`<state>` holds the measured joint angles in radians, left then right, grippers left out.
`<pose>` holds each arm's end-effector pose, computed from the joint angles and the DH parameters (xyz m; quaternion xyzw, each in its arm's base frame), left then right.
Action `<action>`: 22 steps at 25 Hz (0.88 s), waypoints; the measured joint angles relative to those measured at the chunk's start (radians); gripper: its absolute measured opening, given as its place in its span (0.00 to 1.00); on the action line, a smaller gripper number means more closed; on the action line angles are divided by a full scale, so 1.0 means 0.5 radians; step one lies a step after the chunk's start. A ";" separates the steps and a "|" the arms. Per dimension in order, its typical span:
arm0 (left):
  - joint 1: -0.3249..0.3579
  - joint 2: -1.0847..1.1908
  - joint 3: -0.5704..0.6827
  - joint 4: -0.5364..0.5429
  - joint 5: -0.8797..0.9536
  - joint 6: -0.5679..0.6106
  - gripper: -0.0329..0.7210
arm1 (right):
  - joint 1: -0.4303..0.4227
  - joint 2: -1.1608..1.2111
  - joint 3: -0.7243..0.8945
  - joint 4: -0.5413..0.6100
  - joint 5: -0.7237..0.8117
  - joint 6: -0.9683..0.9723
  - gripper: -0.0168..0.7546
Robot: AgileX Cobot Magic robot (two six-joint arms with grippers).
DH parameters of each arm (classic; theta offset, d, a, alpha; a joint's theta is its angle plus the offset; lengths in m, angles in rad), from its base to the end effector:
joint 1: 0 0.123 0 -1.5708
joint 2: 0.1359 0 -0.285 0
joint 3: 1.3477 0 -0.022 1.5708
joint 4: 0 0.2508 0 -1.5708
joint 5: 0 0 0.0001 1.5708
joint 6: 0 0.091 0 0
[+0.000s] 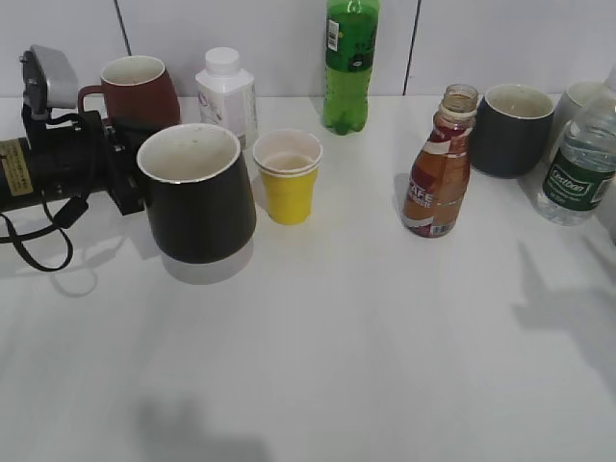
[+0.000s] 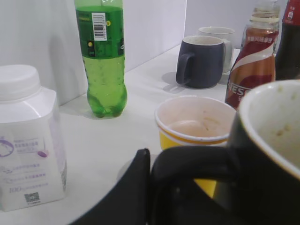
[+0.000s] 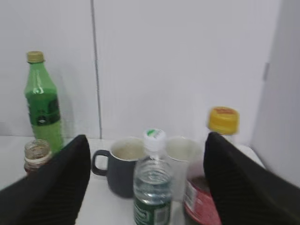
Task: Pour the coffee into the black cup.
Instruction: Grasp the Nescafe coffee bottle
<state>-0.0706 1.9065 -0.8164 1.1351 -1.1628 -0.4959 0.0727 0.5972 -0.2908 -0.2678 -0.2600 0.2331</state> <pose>0.3259 -0.0989 0.1657 0.3870 0.6429 -0.3307 0.5723 0.1278 0.0155 0.2835 -0.0588 0.6933 0.0404 0.7171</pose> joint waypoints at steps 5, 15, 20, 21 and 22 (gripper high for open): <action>0.000 0.000 0.000 0.000 0.000 0.000 0.09 | 0.039 0.317 0.002 -0.450 -0.245 0.418 0.78; 0.000 0.000 0.000 0.000 0.000 0.000 0.09 | 0.140 1.130 0.004 -0.865 -0.892 0.645 0.79; 0.000 0.000 0.000 0.000 0.000 0.000 0.09 | 0.140 1.510 -0.015 -0.880 -1.043 0.639 0.85; 0.000 0.000 0.000 0.000 0.000 0.000 0.09 | 0.140 1.570 -0.030 -0.882 -1.047 0.630 0.87; 0.000 0.000 0.000 0.000 0.000 0.000 0.09 | 0.140 1.638 -0.048 -0.882 -1.051 0.603 0.87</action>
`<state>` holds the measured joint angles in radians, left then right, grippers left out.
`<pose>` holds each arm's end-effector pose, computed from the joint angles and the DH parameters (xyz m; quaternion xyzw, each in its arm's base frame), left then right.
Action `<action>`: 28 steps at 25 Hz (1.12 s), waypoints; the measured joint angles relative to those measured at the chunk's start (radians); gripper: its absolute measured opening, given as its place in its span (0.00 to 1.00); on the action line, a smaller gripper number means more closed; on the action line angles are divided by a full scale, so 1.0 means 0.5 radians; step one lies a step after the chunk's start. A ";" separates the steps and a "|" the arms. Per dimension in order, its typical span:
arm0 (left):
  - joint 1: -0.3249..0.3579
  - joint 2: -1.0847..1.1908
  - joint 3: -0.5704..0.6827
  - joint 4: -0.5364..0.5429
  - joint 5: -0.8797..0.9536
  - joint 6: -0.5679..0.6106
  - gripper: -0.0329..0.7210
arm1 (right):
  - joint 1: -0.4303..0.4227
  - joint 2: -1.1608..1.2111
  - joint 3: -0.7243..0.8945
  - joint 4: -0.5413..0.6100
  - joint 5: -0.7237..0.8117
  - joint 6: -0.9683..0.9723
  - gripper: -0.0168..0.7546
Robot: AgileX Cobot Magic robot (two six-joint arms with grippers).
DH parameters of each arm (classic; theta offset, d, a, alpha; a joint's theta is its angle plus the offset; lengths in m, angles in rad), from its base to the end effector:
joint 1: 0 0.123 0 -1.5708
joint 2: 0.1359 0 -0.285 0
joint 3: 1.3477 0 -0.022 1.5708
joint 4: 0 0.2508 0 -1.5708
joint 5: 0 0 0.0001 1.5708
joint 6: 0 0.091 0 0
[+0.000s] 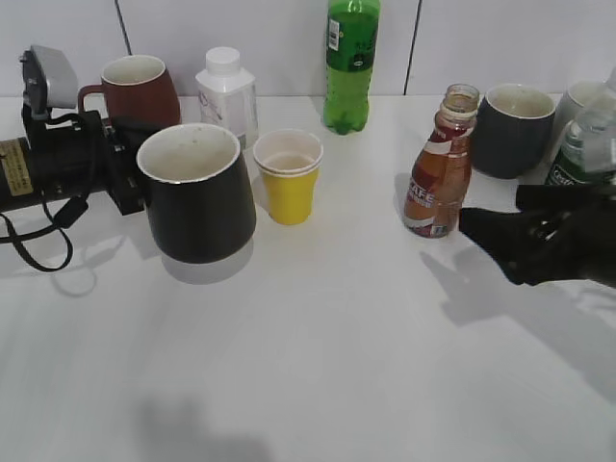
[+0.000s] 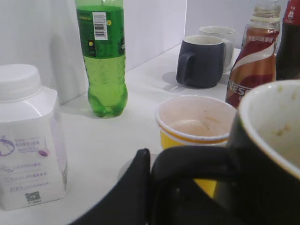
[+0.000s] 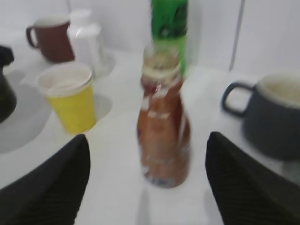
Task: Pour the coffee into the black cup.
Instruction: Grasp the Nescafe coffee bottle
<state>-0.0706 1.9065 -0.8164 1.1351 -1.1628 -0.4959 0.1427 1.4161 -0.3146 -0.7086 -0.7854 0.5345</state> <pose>0.3259 -0.0989 0.1657 0.3870 0.6429 -0.3307 0.5723 0.2131 0.0729 0.1777 -0.1951 0.7876 0.2311 0.5368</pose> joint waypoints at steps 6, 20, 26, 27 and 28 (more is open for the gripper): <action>0.000 0.000 0.000 0.000 0.000 0.000 0.09 | 0.000 0.325 -0.124 0.104 -0.030 -0.258 0.88; 0.000 0.000 0.000 0.000 0.000 0.000 0.09 | 0.002 1.012 -0.577 0.170 -0.352 -0.406 0.88; 0.000 0.000 0.000 0.000 0.000 0.000 0.09 | 0.002 1.120 -0.716 0.064 -0.450 -0.404 0.86; 0.000 0.000 0.000 0.000 0.000 0.000 0.09 | 0.002 1.120 -0.726 0.051 -0.452 -0.402 0.85; 0.000 0.000 0.000 0.000 0.000 0.000 0.09 | 0.004 1.120 -0.734 0.042 -0.457 -0.398 0.85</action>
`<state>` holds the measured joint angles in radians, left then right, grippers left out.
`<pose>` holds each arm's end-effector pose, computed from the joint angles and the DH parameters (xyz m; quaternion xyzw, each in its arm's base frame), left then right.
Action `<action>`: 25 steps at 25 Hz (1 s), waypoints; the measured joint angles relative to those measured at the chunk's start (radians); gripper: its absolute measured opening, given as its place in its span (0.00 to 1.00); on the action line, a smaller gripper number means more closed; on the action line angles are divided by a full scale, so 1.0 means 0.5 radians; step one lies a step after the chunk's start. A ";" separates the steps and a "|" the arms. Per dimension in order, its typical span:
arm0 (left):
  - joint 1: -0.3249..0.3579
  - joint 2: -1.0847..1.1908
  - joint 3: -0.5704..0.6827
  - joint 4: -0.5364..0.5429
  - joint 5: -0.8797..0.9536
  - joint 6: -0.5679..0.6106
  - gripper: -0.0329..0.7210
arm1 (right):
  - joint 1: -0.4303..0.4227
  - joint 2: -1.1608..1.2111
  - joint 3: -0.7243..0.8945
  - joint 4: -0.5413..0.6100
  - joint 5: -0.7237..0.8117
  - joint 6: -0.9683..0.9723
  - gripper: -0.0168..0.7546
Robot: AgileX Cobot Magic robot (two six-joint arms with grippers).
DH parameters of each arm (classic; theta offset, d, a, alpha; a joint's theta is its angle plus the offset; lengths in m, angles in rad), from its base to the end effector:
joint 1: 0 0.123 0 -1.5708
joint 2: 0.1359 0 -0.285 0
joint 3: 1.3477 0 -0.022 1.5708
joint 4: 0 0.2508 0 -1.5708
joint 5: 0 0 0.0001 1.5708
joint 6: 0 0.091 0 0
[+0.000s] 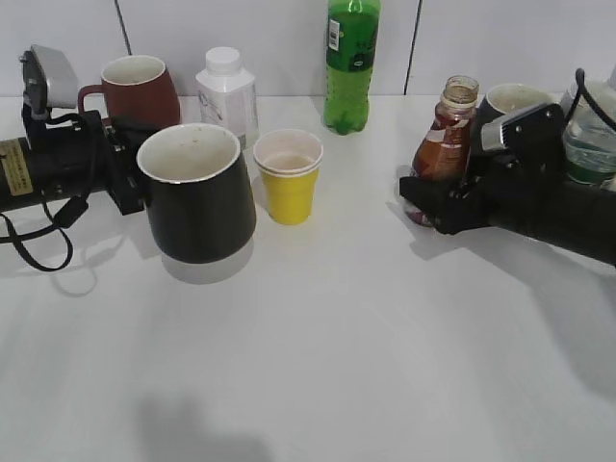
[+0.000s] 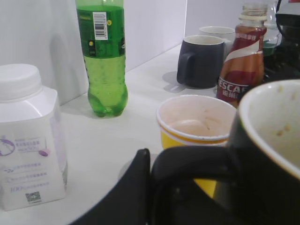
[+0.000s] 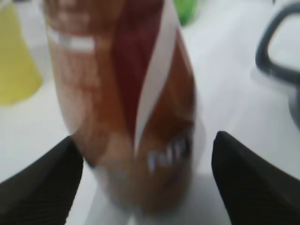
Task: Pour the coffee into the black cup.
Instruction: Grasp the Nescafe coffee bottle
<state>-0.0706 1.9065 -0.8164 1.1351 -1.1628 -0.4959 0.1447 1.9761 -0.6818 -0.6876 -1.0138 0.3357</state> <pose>0.3259 -0.0989 0.1657 0.3870 0.6429 -0.3307 0.5723 0.3190 0.0960 0.1169 -0.2487 0.7540 0.2469 0.5556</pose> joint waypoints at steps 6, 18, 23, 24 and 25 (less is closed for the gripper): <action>0.000 0.000 0.000 0.000 0.000 0.000 0.09 | 0.033 0.002 -0.027 -0.002 -0.007 0.000 0.84; 0.000 0.000 0.000 0.000 0.000 0.000 0.09 | 0.035 0.035 -0.028 0.030 -0.029 0.002 0.72; 0.000 0.000 0.000 0.000 0.000 0.000 0.09 | 0.035 0.040 -0.028 0.030 -0.053 0.002 0.72; 0.000 0.000 0.000 0.000 0.000 0.000 0.09 | 0.035 0.042 -0.028 0.030 -0.062 0.004 0.72; 0.000 0.000 0.000 0.000 0.000 0.000 0.09 | 0.035 0.044 -0.028 0.030 -0.076 0.004 0.72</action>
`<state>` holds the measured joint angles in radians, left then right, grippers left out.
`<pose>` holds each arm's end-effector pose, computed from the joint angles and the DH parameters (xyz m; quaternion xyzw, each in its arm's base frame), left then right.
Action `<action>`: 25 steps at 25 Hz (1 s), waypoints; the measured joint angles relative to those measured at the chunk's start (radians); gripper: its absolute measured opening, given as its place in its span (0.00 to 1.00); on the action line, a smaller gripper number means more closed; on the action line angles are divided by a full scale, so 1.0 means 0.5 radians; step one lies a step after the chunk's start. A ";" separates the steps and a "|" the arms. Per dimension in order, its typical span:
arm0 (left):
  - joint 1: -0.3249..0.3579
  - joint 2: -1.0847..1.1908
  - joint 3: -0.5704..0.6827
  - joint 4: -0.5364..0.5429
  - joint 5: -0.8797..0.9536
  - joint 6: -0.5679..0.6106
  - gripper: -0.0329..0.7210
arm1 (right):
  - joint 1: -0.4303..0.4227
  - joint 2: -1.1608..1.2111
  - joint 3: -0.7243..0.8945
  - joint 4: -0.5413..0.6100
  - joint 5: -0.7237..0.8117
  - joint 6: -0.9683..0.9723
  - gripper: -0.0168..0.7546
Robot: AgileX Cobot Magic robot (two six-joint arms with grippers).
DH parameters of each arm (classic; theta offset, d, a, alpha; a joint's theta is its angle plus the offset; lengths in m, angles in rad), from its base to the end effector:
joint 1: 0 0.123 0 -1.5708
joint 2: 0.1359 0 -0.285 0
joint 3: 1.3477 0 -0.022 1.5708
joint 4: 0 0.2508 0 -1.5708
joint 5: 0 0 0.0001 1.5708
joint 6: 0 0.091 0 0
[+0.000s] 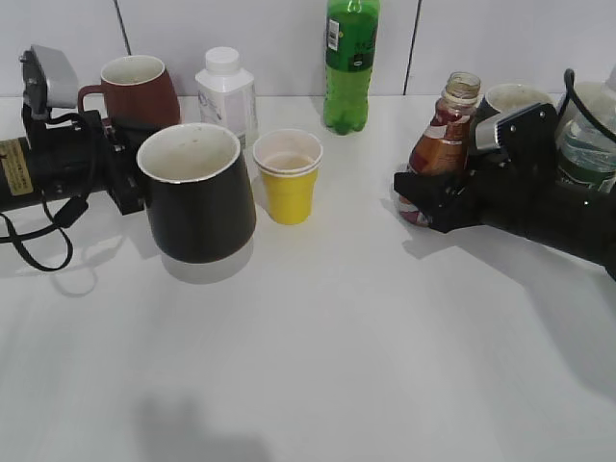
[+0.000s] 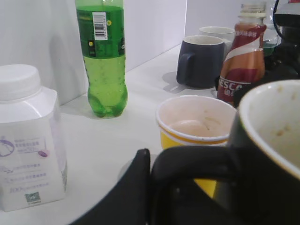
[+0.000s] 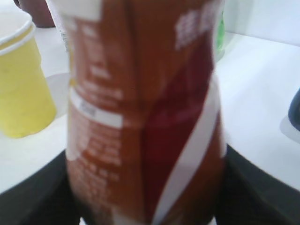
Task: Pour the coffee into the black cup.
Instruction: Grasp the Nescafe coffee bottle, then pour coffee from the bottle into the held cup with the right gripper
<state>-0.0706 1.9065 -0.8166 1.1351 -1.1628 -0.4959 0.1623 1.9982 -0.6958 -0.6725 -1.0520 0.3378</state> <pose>0.3260 -0.0989 0.1658 0.3870 0.6428 -0.3307 0.5724 0.3214 0.1025 0.1156 -0.2459 0.7441 0.2602 0.5640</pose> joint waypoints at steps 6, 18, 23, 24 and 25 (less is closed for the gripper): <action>-0.059 -0.018 0.000 0.004 0.011 0.000 0.09 | 0.000 -0.156 0.056 -0.054 0.004 0.000 0.72; -0.430 -0.090 -0.021 -0.116 -0.001 -0.059 0.09 | 0.000 -0.962 0.084 -0.418 0.623 -0.013 0.72; -0.626 -0.090 -0.158 -0.193 0.057 -0.063 0.09 | 0.000 -1.208 0.084 -0.483 0.832 -0.127 0.72; -0.666 -0.090 -0.197 -0.197 0.082 -0.069 0.09 | 0.000 -1.243 0.084 -0.501 0.855 -0.147 0.72; -0.700 -0.090 -0.234 -0.201 0.113 -0.075 0.09 | 0.000 -1.270 0.084 -0.523 0.869 -0.164 0.72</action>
<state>-0.4208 1.8616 -0.9335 1.0344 -1.1063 -0.5336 0.1623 1.3632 -0.6539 -0.9340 -0.6174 0.2556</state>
